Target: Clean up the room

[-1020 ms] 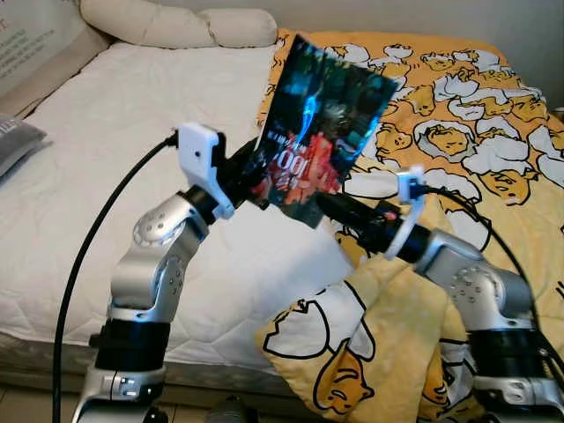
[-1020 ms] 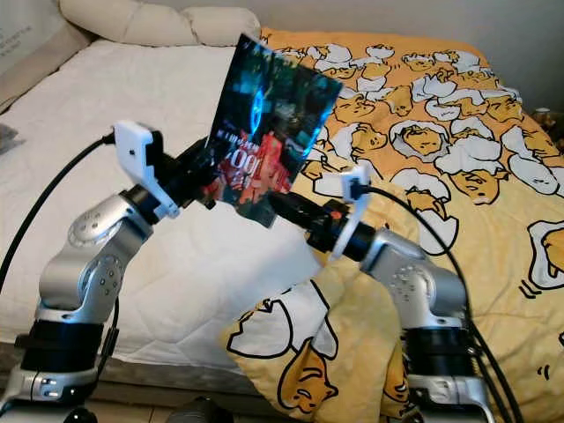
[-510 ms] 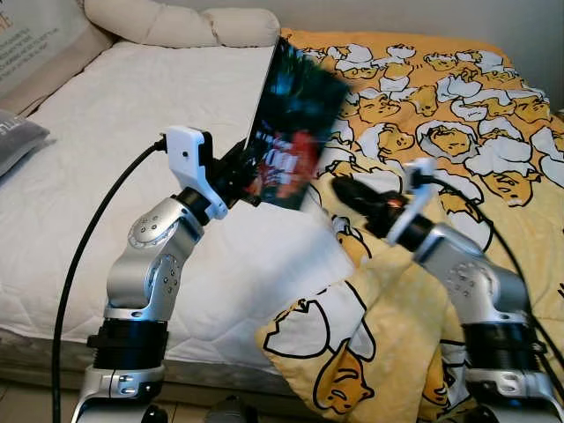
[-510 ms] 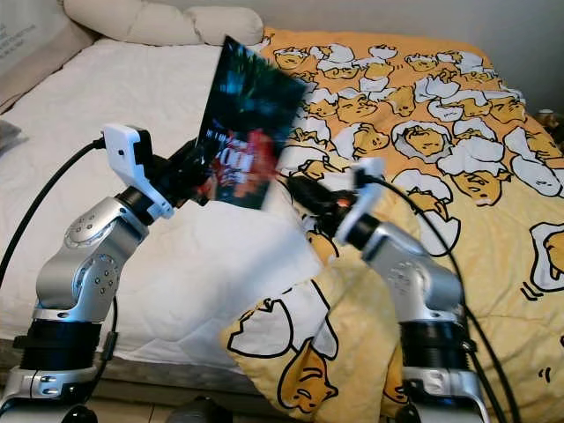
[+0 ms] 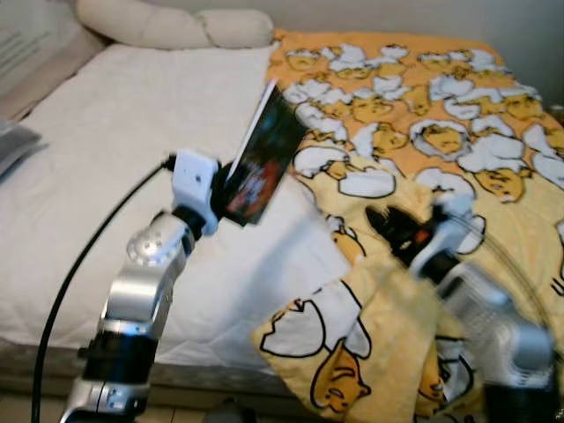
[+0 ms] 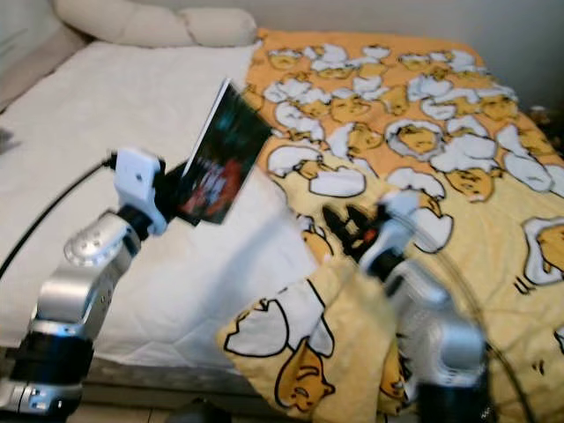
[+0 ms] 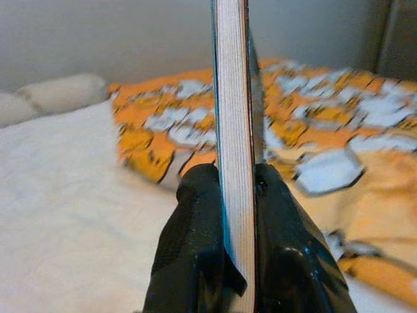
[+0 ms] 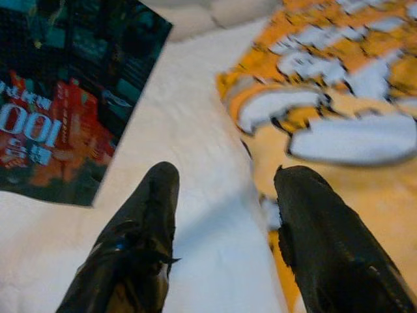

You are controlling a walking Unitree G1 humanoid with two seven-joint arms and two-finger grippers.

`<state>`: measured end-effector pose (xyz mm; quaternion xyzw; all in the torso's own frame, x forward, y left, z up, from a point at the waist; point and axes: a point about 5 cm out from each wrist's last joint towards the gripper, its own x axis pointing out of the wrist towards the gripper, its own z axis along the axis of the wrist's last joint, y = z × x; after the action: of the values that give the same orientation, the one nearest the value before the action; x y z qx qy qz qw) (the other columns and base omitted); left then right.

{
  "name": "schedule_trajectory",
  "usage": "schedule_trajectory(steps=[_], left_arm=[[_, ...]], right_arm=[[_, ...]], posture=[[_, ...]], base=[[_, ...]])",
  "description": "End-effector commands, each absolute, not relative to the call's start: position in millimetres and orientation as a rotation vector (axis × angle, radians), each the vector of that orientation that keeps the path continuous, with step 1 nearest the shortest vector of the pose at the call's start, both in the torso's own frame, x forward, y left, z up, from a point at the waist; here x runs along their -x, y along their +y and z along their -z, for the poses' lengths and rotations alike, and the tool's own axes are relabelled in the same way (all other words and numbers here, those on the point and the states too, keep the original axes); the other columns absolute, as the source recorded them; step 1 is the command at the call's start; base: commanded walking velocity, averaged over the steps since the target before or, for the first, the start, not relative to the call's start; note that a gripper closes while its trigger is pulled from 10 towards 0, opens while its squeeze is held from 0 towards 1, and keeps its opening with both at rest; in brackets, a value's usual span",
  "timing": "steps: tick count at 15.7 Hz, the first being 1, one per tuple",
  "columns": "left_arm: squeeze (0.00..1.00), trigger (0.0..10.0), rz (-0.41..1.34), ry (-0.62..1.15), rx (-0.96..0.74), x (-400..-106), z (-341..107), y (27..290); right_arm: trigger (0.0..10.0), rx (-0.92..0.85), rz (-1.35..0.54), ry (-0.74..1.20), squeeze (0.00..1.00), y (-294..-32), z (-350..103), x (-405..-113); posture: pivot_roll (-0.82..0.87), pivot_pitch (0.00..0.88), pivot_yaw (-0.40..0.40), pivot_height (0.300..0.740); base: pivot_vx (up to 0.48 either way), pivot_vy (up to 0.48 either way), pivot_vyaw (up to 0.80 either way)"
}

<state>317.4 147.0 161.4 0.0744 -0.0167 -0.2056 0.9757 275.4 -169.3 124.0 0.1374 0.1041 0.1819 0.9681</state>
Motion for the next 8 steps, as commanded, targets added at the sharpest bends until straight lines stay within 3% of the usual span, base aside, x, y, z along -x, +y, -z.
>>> schedule_trajectory(steps=[1,3,8], left_arm=[[0.00,10.0,0.393,-0.056,-0.179,-318,-166,147],[0.00,10.0,0.333,-0.044,-0.234,-313,-155,151],[0.00,10.0,0.287,-0.006,-0.219,-302,-144,154]], right_arm=[[10.0,-0.250,-0.348,0.208,0.00,-167,-127,-275],[10.0,-0.181,-0.217,0.239,0.00,-163,-115,-269],[10.0,0.014,-0.112,0.212,0.00,-166,-109,-264]], posture=[[0.01,0.000,0.046,0.740],[0.00,0.000,0.046,0.740],[0.00,0.000,0.046,0.740]], base=[[0.000,0.000,0.00],[0.000,0.000,0.00],[0.000,0.293,0.00]])
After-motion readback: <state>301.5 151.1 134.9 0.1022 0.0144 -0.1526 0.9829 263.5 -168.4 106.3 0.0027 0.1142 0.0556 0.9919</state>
